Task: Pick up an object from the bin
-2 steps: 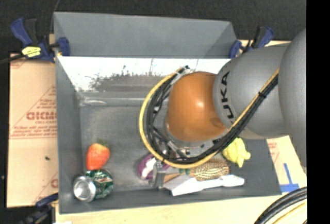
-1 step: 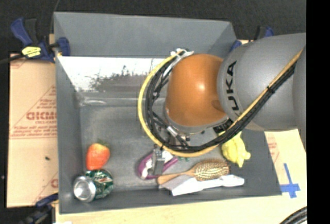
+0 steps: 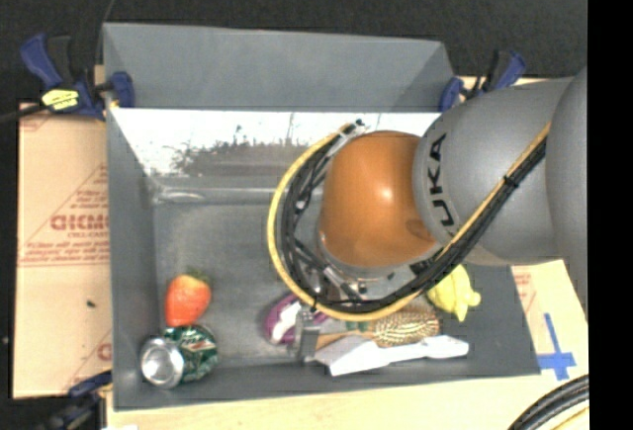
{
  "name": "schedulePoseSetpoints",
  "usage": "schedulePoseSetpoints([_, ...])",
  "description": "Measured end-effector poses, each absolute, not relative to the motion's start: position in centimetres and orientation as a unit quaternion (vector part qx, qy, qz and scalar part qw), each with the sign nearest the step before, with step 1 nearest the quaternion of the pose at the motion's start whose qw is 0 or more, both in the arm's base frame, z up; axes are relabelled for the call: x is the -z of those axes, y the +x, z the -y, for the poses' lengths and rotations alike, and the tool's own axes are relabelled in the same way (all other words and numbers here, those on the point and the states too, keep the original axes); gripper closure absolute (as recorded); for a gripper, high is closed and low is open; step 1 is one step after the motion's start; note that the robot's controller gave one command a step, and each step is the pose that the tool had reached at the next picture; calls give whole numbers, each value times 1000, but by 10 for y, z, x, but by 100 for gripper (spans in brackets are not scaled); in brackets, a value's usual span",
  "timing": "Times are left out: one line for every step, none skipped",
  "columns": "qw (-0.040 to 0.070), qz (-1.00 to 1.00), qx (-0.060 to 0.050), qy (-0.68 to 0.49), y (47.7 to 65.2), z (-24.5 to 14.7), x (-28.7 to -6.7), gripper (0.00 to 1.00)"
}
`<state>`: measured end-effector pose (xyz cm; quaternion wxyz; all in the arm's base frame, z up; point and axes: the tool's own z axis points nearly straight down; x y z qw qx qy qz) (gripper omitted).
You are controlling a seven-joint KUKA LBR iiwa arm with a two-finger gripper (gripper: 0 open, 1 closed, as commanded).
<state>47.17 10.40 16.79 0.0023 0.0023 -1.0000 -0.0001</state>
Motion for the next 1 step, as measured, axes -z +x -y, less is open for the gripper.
schedulePoseSetpoints([-4, 1000, 2, -14, 507, -141, -129, 0])
